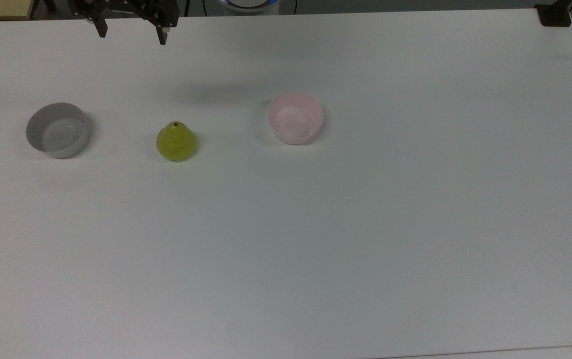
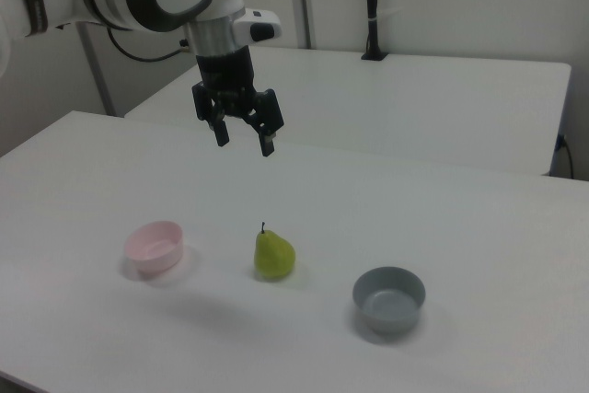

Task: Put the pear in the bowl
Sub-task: 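Move the gripper down over the green pear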

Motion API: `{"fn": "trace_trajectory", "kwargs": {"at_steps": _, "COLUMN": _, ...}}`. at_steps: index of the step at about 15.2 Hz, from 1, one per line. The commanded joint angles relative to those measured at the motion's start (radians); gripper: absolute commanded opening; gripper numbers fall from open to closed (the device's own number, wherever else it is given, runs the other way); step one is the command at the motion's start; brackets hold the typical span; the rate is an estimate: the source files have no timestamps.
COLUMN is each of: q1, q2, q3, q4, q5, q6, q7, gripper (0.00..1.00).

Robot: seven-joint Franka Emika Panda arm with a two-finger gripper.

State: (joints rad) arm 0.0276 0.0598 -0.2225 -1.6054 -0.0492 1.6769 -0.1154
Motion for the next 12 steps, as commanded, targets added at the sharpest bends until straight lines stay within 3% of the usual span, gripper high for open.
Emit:
{"fn": "trace_trajectory", "kwargs": {"at_steps": 1, "q1": 0.015, "q2": -0.023, "q3": -0.035, "q4": -0.018, "q5": 0.024, "q6": -0.003, "q7": -0.004, "gripper": 1.00}}
{"fn": "trace_trajectory", "kwargs": {"at_steps": 6, "q1": 0.034, "q2": -0.006, "q3": -0.037, "q4": -0.019, "q5": 0.023, "q6": 0.006, "q7": -0.027, "gripper": 1.00}}
{"fn": "trace_trajectory", "kwargs": {"at_steps": 9, "q1": 0.038, "q2": 0.027, "q3": -0.037, "q4": -0.019, "q5": 0.022, "q6": 0.006, "q7": -0.157, "gripper": 1.00}}
{"fn": "trace_trajectory", "kwargs": {"at_steps": 12, "q1": 0.075, "q2": 0.118, "q3": -0.037, "q4": -0.019, "q5": 0.014, "q6": 0.009, "q7": -0.173, "gripper": 1.00}}
